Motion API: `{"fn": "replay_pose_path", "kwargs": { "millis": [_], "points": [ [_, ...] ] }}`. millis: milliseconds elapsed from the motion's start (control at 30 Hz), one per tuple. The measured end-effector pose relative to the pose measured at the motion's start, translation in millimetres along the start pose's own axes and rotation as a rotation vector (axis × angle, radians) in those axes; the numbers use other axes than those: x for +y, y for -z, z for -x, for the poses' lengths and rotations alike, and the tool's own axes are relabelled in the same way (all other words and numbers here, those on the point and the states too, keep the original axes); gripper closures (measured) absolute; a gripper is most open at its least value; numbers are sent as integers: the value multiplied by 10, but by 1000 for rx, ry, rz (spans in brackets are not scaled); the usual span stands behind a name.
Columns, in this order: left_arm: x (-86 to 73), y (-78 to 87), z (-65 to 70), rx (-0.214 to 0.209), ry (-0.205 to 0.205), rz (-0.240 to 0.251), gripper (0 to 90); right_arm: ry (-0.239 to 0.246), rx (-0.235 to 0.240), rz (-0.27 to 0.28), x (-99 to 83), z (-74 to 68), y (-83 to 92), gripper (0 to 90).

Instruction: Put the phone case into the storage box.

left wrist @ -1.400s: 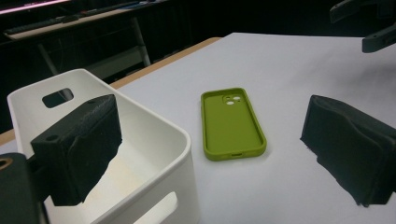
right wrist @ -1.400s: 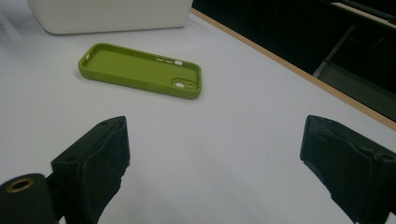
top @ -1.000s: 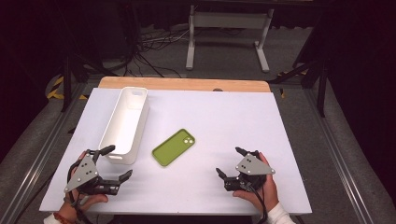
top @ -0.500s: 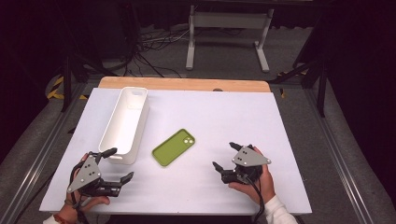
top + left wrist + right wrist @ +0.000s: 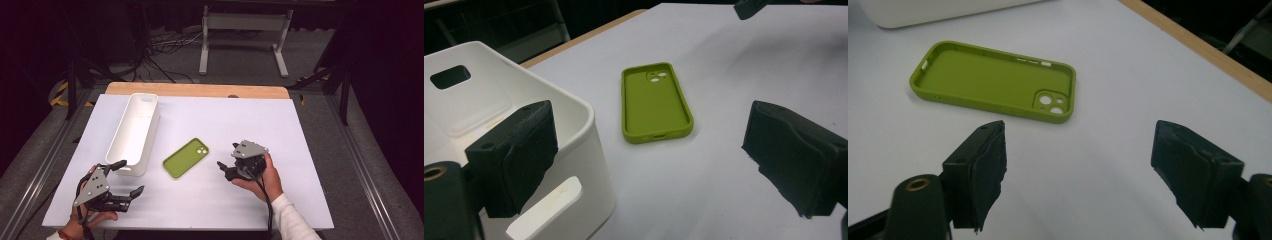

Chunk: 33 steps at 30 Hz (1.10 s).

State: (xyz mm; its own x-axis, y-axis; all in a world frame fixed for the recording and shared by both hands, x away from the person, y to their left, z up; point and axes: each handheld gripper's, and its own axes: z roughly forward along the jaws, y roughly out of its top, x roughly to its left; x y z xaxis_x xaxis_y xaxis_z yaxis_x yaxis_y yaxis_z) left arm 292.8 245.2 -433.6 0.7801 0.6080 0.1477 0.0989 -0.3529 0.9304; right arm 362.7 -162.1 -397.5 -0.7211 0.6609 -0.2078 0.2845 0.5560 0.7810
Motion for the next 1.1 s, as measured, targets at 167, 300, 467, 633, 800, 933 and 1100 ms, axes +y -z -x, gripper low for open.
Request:
{"fn": "replay_pose_path", "kwargs": {
  "millis": [167, 300, 467, 633, 800, 933, 1100],
  "points": [
    [-4, -13, 6, -11, 3, -4, 80, -38, 46, -49, 172, 50, -212, 279],
    [-6, -26, 10, -21, -2, -13, 81, -54, 72, -98, 310, 94, -381, 370],
    [-10, -32, 19, -30, -1, -20, 81, -40, 90, -201, 442, 130, -587, 465],
    [-11, -32, 11, -30, 0, -22, 82, -33, 110, -274, 547, 169, -781, 486],
    [-12, -34, 16, -39, -3, -26, 84, -37, 112, -348, 645, 207, -978, 518],
    [-15, -37, 15, -45, 0, -29, 84, -56, 127, -382, 656, 238, -1078, 568],
    [-22, -36, 10, -46, 6, -28, 93, -58, 135, -446, 669, 240, -1199, 673]
  ]
}}
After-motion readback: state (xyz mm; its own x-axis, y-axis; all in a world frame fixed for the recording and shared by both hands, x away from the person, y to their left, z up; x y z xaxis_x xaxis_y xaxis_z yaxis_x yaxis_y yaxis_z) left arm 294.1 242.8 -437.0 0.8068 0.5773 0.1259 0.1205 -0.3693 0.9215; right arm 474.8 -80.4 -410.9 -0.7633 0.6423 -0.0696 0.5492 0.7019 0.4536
